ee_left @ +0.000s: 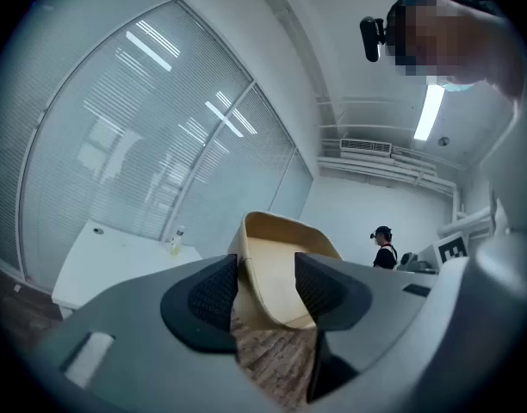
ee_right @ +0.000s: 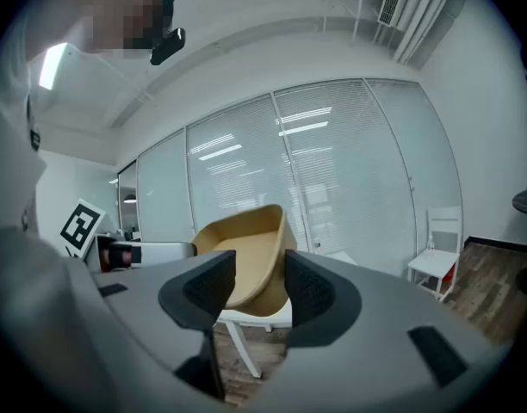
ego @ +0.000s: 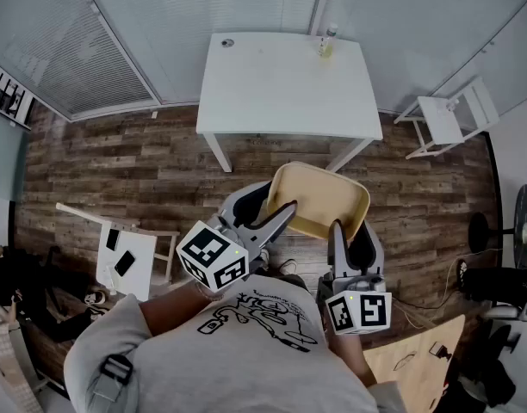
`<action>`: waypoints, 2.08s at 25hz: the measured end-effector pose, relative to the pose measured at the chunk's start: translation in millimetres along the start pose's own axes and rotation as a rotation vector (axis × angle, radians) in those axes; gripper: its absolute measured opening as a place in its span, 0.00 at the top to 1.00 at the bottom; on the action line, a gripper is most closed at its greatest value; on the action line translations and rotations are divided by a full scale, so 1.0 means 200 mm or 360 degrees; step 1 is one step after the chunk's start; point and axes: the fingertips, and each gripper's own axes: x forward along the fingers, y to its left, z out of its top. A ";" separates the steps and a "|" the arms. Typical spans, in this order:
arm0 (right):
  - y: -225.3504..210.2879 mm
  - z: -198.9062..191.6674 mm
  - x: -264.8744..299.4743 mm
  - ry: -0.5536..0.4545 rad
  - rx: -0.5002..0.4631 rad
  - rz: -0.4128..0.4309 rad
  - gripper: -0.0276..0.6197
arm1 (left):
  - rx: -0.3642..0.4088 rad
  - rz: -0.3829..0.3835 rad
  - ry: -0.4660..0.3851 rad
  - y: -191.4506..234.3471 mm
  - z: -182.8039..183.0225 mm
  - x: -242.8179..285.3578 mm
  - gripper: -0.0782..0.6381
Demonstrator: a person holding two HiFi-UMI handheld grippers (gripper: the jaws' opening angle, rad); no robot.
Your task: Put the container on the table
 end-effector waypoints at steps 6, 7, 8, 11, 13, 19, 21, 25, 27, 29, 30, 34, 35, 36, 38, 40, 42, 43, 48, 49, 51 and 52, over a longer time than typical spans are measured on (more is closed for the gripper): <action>-0.01 -0.01 0.01 -0.0002 -0.0009 -0.0009 0.70 | 0.0009 -0.0021 0.0019 0.01 -0.01 0.01 0.61; -0.01 -0.01 0.01 -0.0007 -0.0017 -0.0003 0.70 | 0.0007 -0.0021 0.0026 0.01 -0.02 0.02 0.61; -0.01 -0.01 0.01 -0.0014 -0.0022 0.0003 0.70 | 0.0004 -0.0022 0.0033 0.01 -0.03 0.02 0.61; -0.03 0.00 0.02 -0.0032 -0.0020 0.0011 0.70 | 0.0001 -0.0022 0.0044 0.01 -0.03 0.05 0.61; -0.06 0.01 0.05 -0.0039 -0.0007 0.0013 0.70 | 0.0011 -0.0016 0.0046 0.03 -0.02 0.09 0.61; -0.18 0.02 0.20 -0.0037 0.0012 0.0035 0.70 | 0.0007 0.0018 0.0047 0.12 0.01 0.25 0.62; -0.24 0.04 0.26 -0.0039 0.0017 0.0035 0.70 | 0.0002 0.0025 0.0060 0.15 0.01 0.33 0.61; -0.38 0.07 0.39 -0.0037 0.0028 0.0040 0.70 | 0.0003 0.0033 0.0074 0.21 0.04 0.51 0.61; -0.47 0.09 0.47 -0.0030 0.0033 0.0051 0.70 | 0.0002 0.0045 0.0070 0.24 0.06 0.62 0.61; -0.56 0.11 0.54 -0.0026 0.0043 0.0063 0.70 | 0.0003 0.0059 0.0067 0.27 0.09 0.74 0.61; -0.61 0.13 0.58 -0.0027 0.0049 0.0069 0.70 | 0.0004 0.0067 0.0067 0.28 0.10 0.80 0.61; -0.81 0.19 0.73 -0.0028 0.0057 0.0089 0.70 | 0.0002 0.0094 0.0065 0.33 0.15 1.05 0.61; -0.86 0.21 0.77 -0.0027 0.0059 0.0095 0.70 | 0.0002 0.0100 0.0064 0.34 0.16 1.10 0.61; -0.90 0.22 0.81 -0.0024 0.0060 0.0101 0.70 | 0.0000 0.0106 0.0063 0.36 0.17 1.16 0.61; -0.98 0.23 0.88 -0.0016 0.0060 0.0112 0.70 | -0.0010 0.0118 0.0063 0.39 0.18 1.26 0.61; -1.08 0.25 0.96 -0.0010 0.0059 0.0118 0.70 | -0.0015 0.0127 0.0064 0.41 0.19 1.38 0.61; -1.20 0.28 1.04 -0.0006 0.0062 0.0122 0.70 | -0.0016 0.0134 0.0067 0.44 0.20 1.52 0.62; -1.25 0.29 1.07 -0.0004 0.0062 0.0123 0.70 | -0.0015 0.0137 0.0067 0.44 0.21 1.58 0.61; -1.32 0.28 1.12 0.0009 0.0075 0.0117 0.70 | -0.0016 0.0141 0.0071 0.47 0.20 1.66 0.61; -1.33 0.28 1.13 0.0013 0.0080 0.0117 0.70 | -0.0016 0.0141 0.0076 0.48 0.20 1.67 0.61; -1.34 0.27 1.15 0.0022 0.0086 0.0119 0.70 | -0.0017 0.0143 0.0080 0.49 0.20 1.69 0.61; -1.35 0.26 1.16 0.0024 0.0088 0.0119 0.70 | -0.0018 0.0144 0.0080 0.50 0.20 1.70 0.61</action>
